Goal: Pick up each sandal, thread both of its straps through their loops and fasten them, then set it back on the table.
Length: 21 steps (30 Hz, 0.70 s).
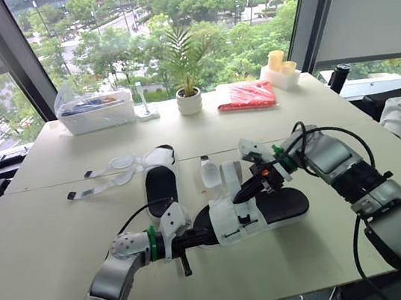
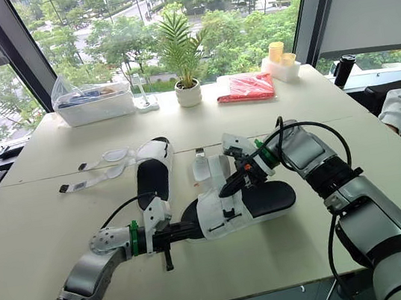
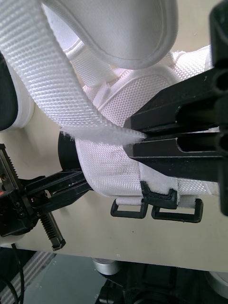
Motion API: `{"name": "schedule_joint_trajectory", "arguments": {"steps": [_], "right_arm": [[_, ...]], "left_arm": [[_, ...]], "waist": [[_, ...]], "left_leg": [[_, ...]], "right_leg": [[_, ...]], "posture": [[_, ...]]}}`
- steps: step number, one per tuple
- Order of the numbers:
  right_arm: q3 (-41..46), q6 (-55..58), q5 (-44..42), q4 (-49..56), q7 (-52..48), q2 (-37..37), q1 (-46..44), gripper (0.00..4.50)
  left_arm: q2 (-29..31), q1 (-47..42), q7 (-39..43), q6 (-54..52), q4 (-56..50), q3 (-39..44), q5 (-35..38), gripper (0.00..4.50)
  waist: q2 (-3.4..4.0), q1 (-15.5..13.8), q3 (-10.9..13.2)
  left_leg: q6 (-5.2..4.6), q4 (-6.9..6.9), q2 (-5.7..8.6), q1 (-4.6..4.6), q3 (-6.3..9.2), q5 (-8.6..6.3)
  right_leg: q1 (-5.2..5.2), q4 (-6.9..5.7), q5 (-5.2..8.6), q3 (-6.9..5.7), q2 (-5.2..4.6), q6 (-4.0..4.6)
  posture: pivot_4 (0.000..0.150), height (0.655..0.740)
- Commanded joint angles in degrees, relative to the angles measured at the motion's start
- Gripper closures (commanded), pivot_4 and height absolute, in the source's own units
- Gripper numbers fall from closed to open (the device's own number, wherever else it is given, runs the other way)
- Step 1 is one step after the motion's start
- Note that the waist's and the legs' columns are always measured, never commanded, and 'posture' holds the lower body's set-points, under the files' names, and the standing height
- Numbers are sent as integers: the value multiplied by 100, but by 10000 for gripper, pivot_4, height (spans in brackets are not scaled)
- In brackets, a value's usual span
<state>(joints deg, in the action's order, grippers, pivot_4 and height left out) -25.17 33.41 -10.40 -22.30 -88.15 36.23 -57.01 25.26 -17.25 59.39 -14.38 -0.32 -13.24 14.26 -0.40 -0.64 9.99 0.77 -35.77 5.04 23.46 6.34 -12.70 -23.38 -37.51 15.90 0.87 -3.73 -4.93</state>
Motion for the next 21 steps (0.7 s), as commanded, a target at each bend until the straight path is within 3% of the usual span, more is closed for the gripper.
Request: {"name": "schedule_joint_trajectory", "arguments": {"steps": [1, 21], "right_arm": [[180, -31, -51, 381, -142, 150, 22, 44802], [49, -561, 154, 1342, -316, 412, 397, 44802]], "left_arm": [[13, 99, -25, -68, -69, -95, -36, 45000], [-7, 74, -32, -60, -44, -105, -45, 45000]], "waist": [[0, -2, 0], [0, 2, 0]], "left_leg": [[0, 0, 0, 0, 0, 0], [0, 7, 0, 0, 0, 0]], "right_leg": [[0, 0, 0, 0, 0, 0], [-1, 6, 0, 0, -1, 0]], "posture": [[1500, 7400], [1500, 7400]]}}
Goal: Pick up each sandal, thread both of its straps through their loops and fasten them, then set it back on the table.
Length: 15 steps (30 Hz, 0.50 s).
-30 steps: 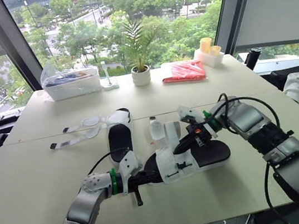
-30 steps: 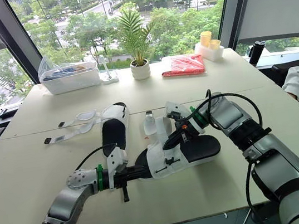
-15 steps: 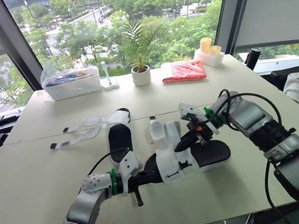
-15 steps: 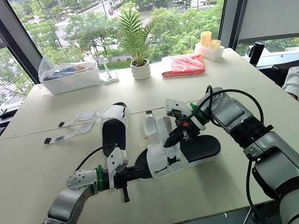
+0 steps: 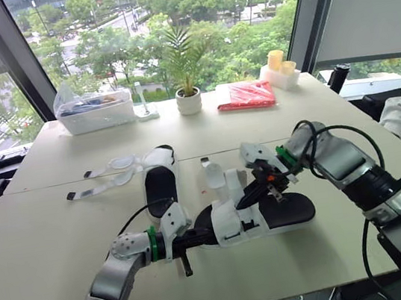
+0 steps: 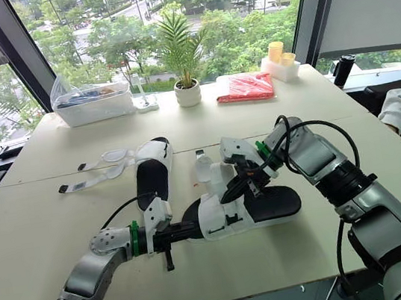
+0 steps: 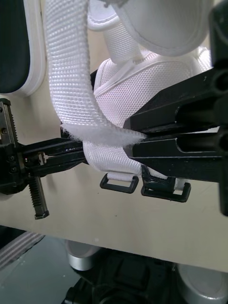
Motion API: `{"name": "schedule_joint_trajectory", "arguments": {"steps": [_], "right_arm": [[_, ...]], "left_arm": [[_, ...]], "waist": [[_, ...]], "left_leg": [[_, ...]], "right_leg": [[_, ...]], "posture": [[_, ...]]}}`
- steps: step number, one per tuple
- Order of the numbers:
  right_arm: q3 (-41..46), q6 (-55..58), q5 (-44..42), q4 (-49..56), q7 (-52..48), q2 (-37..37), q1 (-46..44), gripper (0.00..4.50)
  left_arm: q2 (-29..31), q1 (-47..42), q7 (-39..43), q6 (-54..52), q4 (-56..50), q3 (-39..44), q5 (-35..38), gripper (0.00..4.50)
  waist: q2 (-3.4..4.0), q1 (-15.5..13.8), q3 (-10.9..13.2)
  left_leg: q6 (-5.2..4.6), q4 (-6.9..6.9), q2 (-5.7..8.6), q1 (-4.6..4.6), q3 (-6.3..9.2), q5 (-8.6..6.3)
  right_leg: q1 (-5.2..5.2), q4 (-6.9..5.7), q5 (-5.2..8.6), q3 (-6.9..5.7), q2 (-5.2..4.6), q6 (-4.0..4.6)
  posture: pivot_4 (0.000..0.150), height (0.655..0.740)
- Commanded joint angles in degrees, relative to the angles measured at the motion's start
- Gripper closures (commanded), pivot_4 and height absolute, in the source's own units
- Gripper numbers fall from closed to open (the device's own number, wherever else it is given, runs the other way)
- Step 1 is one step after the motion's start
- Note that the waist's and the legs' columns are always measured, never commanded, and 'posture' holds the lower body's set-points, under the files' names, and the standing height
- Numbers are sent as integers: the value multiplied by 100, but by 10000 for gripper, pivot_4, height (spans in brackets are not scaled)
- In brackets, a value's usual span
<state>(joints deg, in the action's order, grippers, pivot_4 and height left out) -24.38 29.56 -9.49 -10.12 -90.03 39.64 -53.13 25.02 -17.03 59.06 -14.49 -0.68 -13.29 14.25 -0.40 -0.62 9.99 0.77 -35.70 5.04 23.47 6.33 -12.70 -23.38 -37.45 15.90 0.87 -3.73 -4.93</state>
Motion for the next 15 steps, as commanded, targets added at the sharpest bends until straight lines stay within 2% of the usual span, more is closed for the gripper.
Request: {"name": "schedule_joint_trajectory", "arguments": {"steps": [1, 15], "right_arm": [[-33, -208, 72, 110, -158, 71, -1, 44802], [-95, -399, -101, -83, -247, 182, -295, 44802]], "left_arm": [[13, 53, -2, -49, -13, -102, -46, 45000], [-15, 137, -57, -65, -90, -130, -42, 45000]], "waist": [[0, 0, 0], [0, -7, 0]], "left_leg": [[0, 0, 0, 0, 0, 0], [0, 0, 0, 0, 0, 0]], "right_leg": [[0, 0, 0, 0, 0, 0], [1, 2, 0, 0, 0, 0]], "posture": [[1500, 7400], [1500, 7400]]}}
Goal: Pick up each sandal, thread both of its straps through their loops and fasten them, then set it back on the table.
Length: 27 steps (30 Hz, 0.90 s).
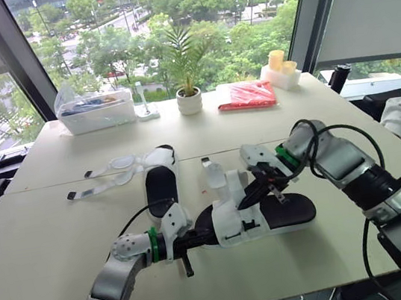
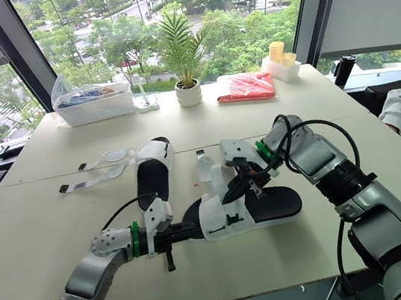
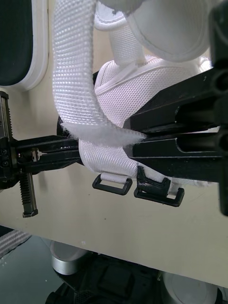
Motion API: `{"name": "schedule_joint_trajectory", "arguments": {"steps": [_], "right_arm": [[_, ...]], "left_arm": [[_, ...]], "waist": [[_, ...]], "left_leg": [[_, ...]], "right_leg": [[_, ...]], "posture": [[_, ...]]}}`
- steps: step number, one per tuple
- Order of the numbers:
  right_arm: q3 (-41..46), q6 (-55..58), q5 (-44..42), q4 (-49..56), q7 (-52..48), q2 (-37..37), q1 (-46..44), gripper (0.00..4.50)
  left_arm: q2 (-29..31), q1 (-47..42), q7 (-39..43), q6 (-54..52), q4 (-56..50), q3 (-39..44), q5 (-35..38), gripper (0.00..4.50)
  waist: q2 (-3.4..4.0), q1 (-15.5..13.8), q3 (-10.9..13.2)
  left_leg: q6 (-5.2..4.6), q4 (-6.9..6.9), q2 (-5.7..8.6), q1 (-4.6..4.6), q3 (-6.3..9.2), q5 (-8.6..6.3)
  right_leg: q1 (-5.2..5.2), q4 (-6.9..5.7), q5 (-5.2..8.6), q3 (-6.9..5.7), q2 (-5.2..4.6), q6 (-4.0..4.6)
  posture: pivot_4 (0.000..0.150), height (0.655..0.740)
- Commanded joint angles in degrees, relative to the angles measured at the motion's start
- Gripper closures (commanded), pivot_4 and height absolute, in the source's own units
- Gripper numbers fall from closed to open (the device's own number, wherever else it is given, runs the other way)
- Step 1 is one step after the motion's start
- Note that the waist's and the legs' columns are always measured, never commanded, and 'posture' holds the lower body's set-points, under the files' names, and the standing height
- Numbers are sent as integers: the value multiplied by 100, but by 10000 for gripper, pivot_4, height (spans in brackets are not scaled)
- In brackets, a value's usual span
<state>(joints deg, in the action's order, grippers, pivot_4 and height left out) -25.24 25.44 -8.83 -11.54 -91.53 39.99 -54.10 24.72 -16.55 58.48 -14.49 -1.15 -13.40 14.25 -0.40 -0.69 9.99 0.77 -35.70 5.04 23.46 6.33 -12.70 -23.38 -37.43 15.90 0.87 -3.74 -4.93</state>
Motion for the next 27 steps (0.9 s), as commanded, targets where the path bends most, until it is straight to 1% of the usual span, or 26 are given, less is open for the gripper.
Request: {"name": "schedule_joint_trajectory", "arguments": {"steps": [1, 10, 22, 27], "right_arm": [[-22, 45, -223, 68, -97, 166, -218, 44802], [-220, 75, -455, 185, -97, 374, -282, 44802], [-478, -79, -352, 484, -97, 472, 80, 44802], [-485, 227, -547, 758, -97, 511, 224, 44802]], "left_arm": [[14, 88, 1, -62, -42, -120, -42, 45000], [5, 59, 13, -46, -8, -128, -48, 45000], [6, 61, -8, -50, -7, -108, -44, 45000], [8, 70, -6, -50, -13, -104, -42, 45000]], "waist": [[0, -1, 0], [0, -4, 0], [0, -2, 0], [0, 0, 0]], "left_leg": [[0, 0, 0, 0, 0, 0], [0, 0, 0, 0, 0, 0], [-1, 0, 0, 0, 0, 0], [-1, 1, 0, 0, 0, -1]], "right_leg": [[0, 0, 0, 0, 0, 0], [0, 1, 0, 0, 0, 0], [2, 5, 0, 0, -1, 0], [2, 6, 0, 0, -1, 0]], "posture": [[1500, 7400], [1500, 7400], [1500, 7400], [1500, 7400]]}}
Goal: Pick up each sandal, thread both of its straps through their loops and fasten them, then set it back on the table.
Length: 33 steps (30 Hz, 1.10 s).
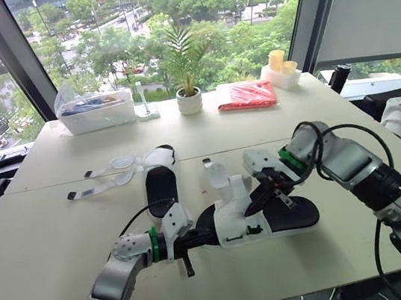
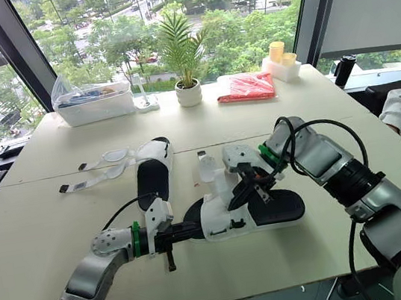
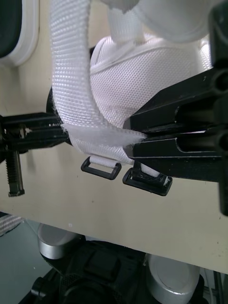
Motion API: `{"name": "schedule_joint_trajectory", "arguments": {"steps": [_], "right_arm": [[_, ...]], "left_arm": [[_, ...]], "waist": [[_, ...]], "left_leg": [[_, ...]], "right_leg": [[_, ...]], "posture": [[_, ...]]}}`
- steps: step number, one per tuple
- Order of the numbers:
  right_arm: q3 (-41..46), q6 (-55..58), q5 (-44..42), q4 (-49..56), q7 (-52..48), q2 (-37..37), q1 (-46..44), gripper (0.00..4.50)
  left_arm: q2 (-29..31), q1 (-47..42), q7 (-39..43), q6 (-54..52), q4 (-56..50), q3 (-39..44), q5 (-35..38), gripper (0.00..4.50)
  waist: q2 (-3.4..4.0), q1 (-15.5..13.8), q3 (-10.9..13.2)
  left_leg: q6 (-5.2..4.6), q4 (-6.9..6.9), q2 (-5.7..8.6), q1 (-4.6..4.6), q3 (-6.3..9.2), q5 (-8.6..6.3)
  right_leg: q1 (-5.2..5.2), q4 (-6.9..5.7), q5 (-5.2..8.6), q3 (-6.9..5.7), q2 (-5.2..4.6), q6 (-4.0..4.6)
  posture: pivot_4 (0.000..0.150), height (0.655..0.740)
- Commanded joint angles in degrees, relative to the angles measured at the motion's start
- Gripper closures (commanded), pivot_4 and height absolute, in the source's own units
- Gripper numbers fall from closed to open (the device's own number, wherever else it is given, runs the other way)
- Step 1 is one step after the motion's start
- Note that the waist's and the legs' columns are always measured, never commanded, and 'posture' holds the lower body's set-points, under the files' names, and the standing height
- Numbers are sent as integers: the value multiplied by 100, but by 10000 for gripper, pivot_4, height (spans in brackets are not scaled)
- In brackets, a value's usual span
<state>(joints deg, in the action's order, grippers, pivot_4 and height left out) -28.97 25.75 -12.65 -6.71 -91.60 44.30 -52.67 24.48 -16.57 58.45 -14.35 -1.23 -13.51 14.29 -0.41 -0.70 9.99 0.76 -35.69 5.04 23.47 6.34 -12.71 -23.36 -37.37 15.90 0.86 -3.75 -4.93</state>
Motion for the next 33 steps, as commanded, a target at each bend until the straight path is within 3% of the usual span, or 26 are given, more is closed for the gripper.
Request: {"name": "schedule_joint_trajectory", "arguments": {"steps": [1, 16, 28, 31, 33], "right_arm": [[-102, 255, -172, 298, -90, 80, 91, 44802], [209, 1221, -703, 811, -90, 160, 155, 44802], [277, 1144, -241, 785, 442, 178, 536, 44802], [513, 1363, -421, 953, 511, 326, 601, 35093], [687, 1502, -509, 1119, 549, 440, 649, 24577]], "left_arm": [[32, 72, 0, -62, -4, -94, -45, 45000], [10, 143, 11, -98, -49, -179, -48, 45000], [-33, 162, -8, -120, -88, -207, -45, 45000], [-35, 171, -4, -119, -88, -217, -46, 45000], [-33, 184, -8, -116, -99, -222, -48, 45000]], "waist": [[0, 1, 0], [0, 0, 0], [0, -5, 0], [0, -9, 0], [0, -9, 0]], "left_leg": [[0, 0, 0, 0, 0, 0], [-1, 0, -1, 0, 0, -1], [-1, -1, 0, 0, 0, -1], [-2, -2, 0, 0, 0, -1], [-2, -2, 0, 0, 0, -1]], "right_leg": [[0, 0, 0, 0, 0, 0], [0, 2, 0, 0, 0, 0], [3, 4, 0, 0, -1, 0], [4, 4, 0, -1, -1, 0], [4, 5, 0, 0, -1, 0]], "posture": [[1500, 7400], [1500, 7400], [1500, 7400], [1500, 7400], [1500, 7400]]}}
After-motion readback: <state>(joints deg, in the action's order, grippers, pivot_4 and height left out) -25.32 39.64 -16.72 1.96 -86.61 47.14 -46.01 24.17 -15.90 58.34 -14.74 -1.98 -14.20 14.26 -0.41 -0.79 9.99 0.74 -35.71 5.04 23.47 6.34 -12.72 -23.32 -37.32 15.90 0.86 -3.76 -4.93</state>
